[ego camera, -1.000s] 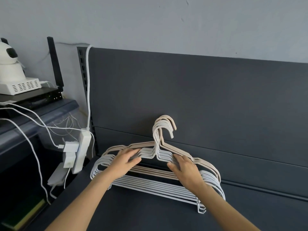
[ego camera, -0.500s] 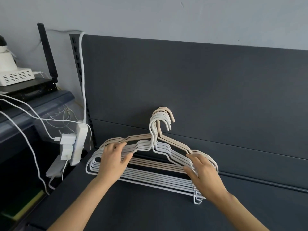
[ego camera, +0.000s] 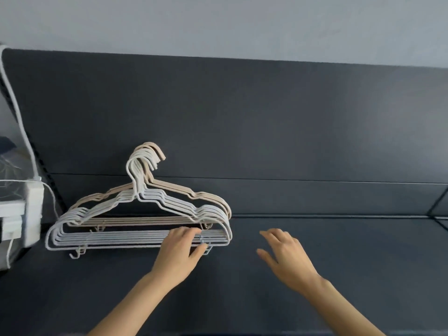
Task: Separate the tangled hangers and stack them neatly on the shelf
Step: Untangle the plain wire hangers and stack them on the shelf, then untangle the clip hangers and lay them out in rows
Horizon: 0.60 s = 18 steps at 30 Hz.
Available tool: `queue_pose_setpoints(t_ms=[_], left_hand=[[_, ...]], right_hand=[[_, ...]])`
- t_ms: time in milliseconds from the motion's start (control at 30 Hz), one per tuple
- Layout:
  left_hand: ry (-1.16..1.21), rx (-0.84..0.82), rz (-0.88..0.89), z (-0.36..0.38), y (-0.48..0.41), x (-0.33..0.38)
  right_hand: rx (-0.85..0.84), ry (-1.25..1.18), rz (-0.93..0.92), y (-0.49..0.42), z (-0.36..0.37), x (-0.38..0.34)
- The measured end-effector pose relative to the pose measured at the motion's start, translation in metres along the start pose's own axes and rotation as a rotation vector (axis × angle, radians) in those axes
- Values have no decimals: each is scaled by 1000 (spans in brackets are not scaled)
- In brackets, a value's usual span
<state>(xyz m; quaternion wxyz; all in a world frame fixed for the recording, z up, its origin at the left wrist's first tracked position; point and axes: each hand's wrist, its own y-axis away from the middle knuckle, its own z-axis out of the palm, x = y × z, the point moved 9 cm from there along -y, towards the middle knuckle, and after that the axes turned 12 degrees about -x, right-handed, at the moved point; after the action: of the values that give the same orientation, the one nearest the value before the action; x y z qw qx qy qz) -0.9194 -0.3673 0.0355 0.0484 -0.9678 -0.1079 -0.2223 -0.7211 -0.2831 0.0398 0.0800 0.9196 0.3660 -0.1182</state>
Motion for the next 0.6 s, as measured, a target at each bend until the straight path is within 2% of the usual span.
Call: queue_pose_setpoints(t_ms=[600], left_hand=[[-94, -280, 282, 173, -10, 345]], right_hand=[[84, -37, 365, 236, -61, 266]])
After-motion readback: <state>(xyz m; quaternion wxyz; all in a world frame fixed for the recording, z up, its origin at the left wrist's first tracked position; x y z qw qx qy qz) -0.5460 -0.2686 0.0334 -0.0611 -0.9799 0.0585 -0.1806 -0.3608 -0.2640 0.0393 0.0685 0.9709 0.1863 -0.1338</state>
